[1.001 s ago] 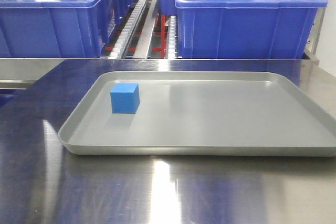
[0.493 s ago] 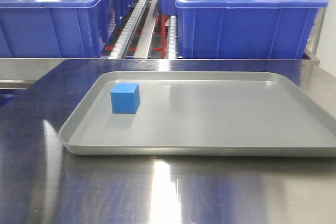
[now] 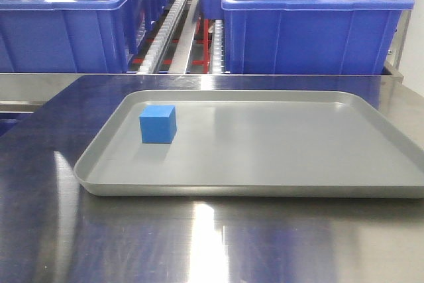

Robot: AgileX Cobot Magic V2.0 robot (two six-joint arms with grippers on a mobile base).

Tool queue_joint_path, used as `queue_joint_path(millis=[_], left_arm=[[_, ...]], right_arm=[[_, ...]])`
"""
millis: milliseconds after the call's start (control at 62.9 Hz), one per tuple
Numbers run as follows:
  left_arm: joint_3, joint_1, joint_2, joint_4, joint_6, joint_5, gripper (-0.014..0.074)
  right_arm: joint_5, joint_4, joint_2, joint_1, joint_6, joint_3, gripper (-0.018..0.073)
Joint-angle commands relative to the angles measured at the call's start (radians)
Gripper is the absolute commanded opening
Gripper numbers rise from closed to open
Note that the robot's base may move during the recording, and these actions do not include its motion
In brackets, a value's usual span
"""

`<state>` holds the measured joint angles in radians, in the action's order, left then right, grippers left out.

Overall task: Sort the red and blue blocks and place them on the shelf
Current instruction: 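Lift the red cube with the right gripper away from the tray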

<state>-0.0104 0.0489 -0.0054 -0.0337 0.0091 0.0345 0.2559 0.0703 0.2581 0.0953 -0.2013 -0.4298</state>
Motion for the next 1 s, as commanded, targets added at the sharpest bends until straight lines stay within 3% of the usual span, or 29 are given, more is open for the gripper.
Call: queue_joint_path(millis=[0,350,556,874,986], left_arm=[[-0.025,0.006,-0.015,-0.006,0.001,-0.085,0.0136],[-0.023,0.006,-0.015,-0.006,0.001,-0.081,0.0136],[0.068,0.006,0.011,-0.055,0.001,0.089,0.0136],[0.286,0.006,0.243,-0.059,0.0,0.171,0.0136],[0.355,0.038,0.364,-0.059,0.0,0.212,0.0136]], right_arm=[[-0.091,0.016,0.009,-0.007,0.009,-0.027,0.0372],[-0.091,0.016,0.009,-0.007,0.009,-0.027,0.0372],[-0.091,0.016,0.009,-0.007,0.009,-0.027,0.0372],[-0.091,0.016,0.009,-0.007,0.009,-0.027,0.0372],[-0.091,0.016,0.009,-0.007,0.009,-0.027,0.0372]])
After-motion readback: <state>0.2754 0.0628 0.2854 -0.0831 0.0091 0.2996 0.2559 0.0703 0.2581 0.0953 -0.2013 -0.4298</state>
